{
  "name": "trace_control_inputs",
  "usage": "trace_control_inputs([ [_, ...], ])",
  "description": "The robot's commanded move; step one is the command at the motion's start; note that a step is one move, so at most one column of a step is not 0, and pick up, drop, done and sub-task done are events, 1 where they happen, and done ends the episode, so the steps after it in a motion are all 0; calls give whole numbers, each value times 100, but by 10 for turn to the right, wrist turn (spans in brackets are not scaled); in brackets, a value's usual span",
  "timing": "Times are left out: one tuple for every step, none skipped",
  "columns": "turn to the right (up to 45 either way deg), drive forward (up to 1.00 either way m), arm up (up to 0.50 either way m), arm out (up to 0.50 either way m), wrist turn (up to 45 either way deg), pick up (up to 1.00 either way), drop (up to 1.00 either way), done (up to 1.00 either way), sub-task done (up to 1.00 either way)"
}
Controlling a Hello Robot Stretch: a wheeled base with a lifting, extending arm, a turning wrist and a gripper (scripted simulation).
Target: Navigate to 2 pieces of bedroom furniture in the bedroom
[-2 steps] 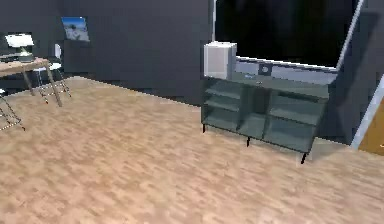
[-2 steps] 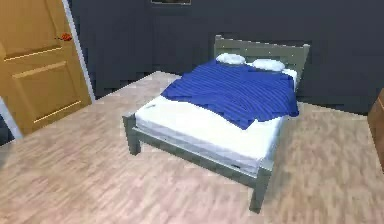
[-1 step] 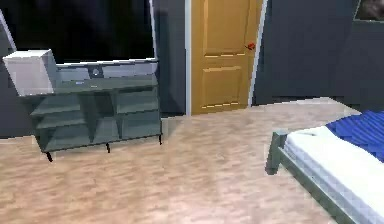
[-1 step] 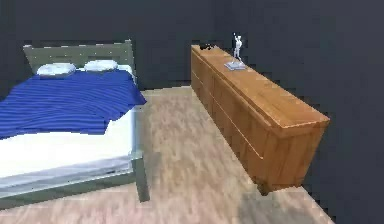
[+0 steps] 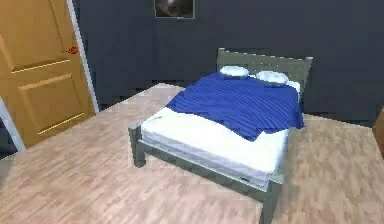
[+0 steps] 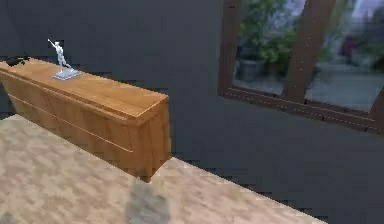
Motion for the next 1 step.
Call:
trace_control_inputs([
  [390, 0, 0, 0, 0, 0, 0, 0, 0],
])
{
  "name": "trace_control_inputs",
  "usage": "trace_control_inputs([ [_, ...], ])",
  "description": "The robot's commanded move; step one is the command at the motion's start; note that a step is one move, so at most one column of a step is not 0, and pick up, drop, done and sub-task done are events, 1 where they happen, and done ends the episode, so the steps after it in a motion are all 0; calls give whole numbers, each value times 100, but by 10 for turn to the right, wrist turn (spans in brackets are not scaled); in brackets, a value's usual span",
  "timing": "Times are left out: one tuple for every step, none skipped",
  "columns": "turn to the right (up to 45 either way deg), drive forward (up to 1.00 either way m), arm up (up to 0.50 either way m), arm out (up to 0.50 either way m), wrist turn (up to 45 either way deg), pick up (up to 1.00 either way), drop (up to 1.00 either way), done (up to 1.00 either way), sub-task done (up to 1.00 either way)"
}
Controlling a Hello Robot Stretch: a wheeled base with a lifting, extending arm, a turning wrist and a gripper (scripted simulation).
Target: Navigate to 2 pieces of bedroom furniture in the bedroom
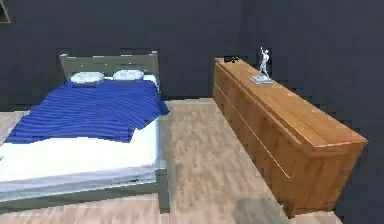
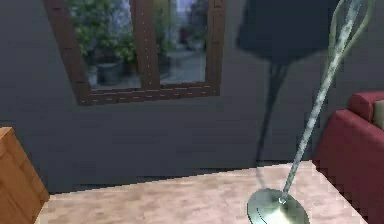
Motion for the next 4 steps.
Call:
trace_control_inputs([
  [0, 25, 0, 0, 0, 0, 0, 0, 0],
  [-270, 0, 0, 0, 0, 0, 0, 0, 0],
  [0, 0, 0, 0, 0, 0, 0, 0, 100],
  [-450, 0, 0, 0, 0, 0, 0, 0, 0],
])
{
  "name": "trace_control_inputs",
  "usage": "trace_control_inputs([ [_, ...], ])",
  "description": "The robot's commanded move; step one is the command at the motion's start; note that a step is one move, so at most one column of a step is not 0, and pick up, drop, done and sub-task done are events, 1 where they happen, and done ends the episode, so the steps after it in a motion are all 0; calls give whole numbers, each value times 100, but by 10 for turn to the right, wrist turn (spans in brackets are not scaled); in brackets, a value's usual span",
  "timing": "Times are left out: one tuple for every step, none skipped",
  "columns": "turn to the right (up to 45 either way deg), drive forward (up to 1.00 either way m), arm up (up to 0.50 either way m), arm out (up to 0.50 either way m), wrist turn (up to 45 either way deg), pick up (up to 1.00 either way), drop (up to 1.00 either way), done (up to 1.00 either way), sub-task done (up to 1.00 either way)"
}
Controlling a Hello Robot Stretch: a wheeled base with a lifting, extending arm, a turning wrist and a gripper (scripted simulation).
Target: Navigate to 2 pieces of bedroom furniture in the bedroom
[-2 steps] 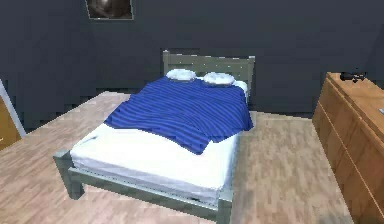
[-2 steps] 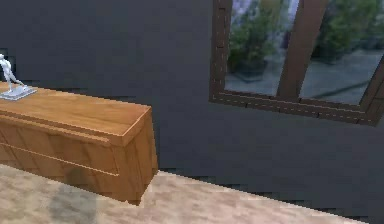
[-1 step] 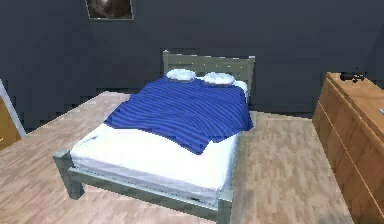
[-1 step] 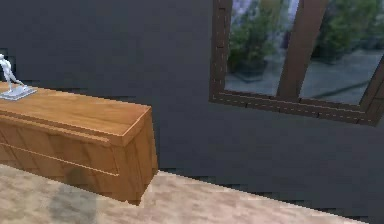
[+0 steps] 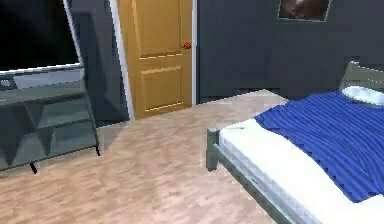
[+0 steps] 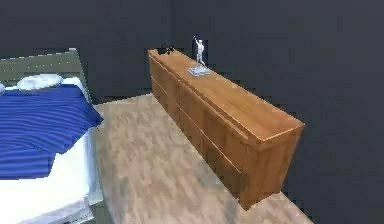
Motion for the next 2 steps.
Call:
trace_control_inputs([
  [-450, 0, 0, 0, 0, 0, 0, 0, 0],
  [-450, 0, 0, 0, 0, 0, 0, 0, 0],
])
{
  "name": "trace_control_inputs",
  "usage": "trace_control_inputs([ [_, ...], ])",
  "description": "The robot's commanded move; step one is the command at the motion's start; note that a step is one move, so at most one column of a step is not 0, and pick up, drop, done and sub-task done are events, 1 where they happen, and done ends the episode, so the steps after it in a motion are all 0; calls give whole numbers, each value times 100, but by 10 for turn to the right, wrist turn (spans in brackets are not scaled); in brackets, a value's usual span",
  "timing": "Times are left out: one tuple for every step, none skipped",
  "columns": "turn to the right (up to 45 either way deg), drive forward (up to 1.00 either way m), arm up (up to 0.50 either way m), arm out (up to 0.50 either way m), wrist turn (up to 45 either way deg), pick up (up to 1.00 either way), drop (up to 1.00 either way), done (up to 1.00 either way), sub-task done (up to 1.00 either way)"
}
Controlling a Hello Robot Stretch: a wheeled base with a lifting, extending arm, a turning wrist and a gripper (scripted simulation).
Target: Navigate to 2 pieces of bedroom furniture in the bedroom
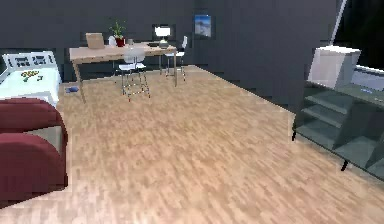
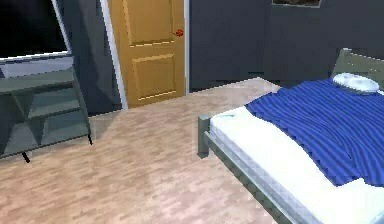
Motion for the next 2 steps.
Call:
trace_control_inputs([
  [-120, 0, 0, 0, 0, 0, 0, 0, 0],
  [0, 60, 0, 0, 0, 0, 0, 0, 0],
])
